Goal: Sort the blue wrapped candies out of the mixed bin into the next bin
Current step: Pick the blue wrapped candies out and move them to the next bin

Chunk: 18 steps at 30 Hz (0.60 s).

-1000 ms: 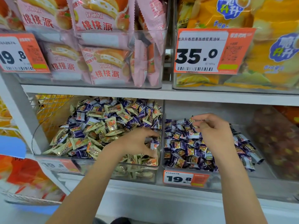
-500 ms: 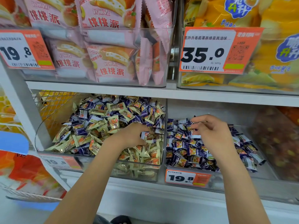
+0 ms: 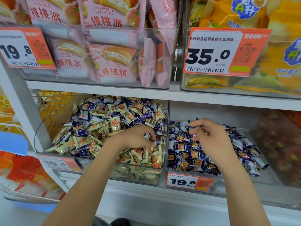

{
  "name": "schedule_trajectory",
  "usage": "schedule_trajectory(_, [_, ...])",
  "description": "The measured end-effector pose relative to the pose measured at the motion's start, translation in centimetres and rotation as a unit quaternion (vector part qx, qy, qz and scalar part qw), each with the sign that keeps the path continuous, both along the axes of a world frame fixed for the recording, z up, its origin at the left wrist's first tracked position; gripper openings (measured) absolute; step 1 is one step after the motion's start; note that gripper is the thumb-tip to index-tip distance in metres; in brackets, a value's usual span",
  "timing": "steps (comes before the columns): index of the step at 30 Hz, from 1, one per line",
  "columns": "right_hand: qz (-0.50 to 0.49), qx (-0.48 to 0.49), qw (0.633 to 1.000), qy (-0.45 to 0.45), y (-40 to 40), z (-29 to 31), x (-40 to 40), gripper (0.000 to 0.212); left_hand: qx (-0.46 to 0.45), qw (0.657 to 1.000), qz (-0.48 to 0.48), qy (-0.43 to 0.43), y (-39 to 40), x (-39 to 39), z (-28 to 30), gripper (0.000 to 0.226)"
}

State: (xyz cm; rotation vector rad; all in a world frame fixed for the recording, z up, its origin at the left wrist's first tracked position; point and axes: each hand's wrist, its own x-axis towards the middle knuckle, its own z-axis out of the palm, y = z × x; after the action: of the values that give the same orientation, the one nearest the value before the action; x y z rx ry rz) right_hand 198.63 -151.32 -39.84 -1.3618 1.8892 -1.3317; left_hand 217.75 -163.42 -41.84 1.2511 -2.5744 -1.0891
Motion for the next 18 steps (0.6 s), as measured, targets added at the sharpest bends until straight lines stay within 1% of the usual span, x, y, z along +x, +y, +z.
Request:
schedule_trajectory(2, [0.003, -0.014, 1.000, -0.001, 0.0, 0.0, 0.1, 0.033, -0.001, 0.998, 0.025, 0.060, 0.3, 0.5, 0.6, 0.011])
schedule_trajectory(4, [0.008, -0.036, 0.999, -0.003, -0.1, 0.1, 0.5, 0.030, -0.003, 0.993, 0.055, 0.109, 0.8, 0.9, 1.4, 0.010])
schedule_trajectory(6, [0.009, -0.060, 0.998, -0.006, -0.1, 0.3, 1.0, 0.027, -0.005, 0.991, 0.071, 0.116, 1.2, 1.3, 1.8, 0.012])
schedule_trajectory(9, [0.021, -0.075, 0.997, -0.023, -0.3, 0.3, 1.7, 0.027, 0.005, 0.993, 0.084, 0.083, 1.5, 1.4, 1.8, 0.012])
schedule_trajectory(12, [0.033, -0.080, 0.996, -0.028, -0.5, 0.2, 2.3, 0.028, -0.006, 0.992, 0.100, 0.080, 1.2, 1.3, 1.4, 0.011])
schedule_trajectory(15, [0.030, -0.095, 0.994, -0.037, -0.5, 0.4, 2.8, 0.028, -0.025, 0.983, 0.119, 0.140, 1.5, 0.9, 1.5, 0.009])
schedule_trajectory(16, [0.027, -0.103, 0.993, -0.041, -0.5, 0.5, 3.0, 0.027, -0.041, 0.977, 0.123, 0.167, 1.7, 0.7, 1.5, 0.007])
schedule_trajectory(18, [0.026, -0.123, 0.990, -0.056, -0.5, 1.0, 3.7, 0.021, -0.103, 0.966, 0.118, 0.205, 2.3, 0.4, 1.8, 0.007])
